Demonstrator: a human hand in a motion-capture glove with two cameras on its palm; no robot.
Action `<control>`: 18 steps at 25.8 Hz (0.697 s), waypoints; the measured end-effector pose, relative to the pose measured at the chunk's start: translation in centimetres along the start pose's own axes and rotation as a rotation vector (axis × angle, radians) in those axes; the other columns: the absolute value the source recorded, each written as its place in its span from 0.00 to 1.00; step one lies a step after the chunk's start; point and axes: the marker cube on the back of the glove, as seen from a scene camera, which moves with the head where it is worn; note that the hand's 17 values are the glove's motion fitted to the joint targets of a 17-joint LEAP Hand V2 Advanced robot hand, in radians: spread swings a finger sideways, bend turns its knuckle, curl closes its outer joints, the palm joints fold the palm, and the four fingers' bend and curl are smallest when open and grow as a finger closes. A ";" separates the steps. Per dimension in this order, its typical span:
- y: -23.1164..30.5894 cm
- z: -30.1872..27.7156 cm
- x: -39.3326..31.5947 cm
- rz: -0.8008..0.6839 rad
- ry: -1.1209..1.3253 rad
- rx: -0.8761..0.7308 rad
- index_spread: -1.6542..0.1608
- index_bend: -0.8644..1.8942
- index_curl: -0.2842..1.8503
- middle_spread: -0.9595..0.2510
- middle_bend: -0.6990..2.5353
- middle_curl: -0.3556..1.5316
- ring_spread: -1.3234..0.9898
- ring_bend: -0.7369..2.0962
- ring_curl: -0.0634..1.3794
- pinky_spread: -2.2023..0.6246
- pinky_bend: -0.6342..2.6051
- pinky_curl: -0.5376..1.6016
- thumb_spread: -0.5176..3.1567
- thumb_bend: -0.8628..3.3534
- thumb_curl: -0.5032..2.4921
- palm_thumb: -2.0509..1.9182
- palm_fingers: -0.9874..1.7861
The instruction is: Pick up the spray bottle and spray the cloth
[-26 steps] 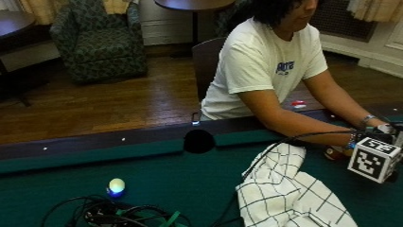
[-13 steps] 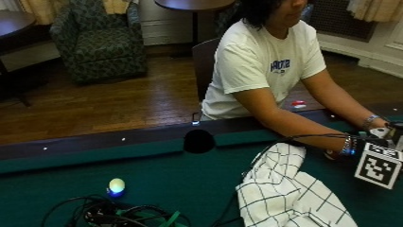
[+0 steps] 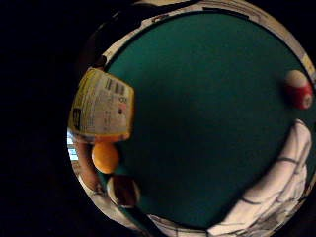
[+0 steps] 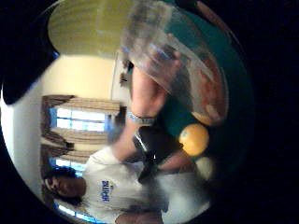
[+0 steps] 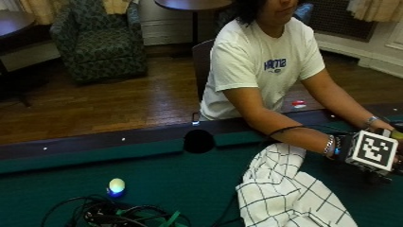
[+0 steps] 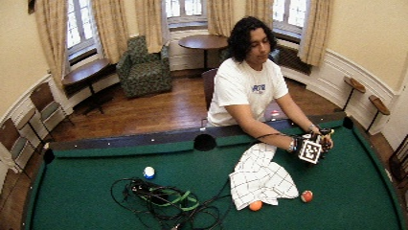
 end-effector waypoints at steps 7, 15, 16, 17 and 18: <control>3.6 -2.0 0.2 -0.033 0.214 -0.028 0.68 0.36 0.32 0.67 0.29 0.39 0.52 0.35 0.26 0.86 0.29 0.42 0.40 0.19 0.33 0.62 0.43; 8.9 -4.0 -1.7 -0.134 0.284 -0.008 0.67 0.36 0.29 0.67 0.29 0.38 0.51 0.35 0.25 0.86 0.28 0.41 0.40 0.19 0.31 0.61 0.41; 9.6 -4.0 -2.1 -0.150 0.289 -0.012 0.67 0.36 0.29 0.67 0.28 0.38 0.51 0.35 0.25 0.86 0.28 0.41 0.40 0.19 0.31 0.61 0.41; 10.3 -4.0 -2.5 -0.166 0.296 -0.019 0.67 0.36 0.29 0.67 0.28 0.38 0.51 0.34 0.25 0.86 0.28 0.41 0.40 0.19 0.31 0.61 0.41; 11.1 -3.9 -3.0 -0.182 0.304 -0.029 0.66 0.37 0.29 0.67 0.28 0.38 0.51 0.34 0.25 0.86 0.28 0.41 0.40 0.19 0.31 0.60 0.41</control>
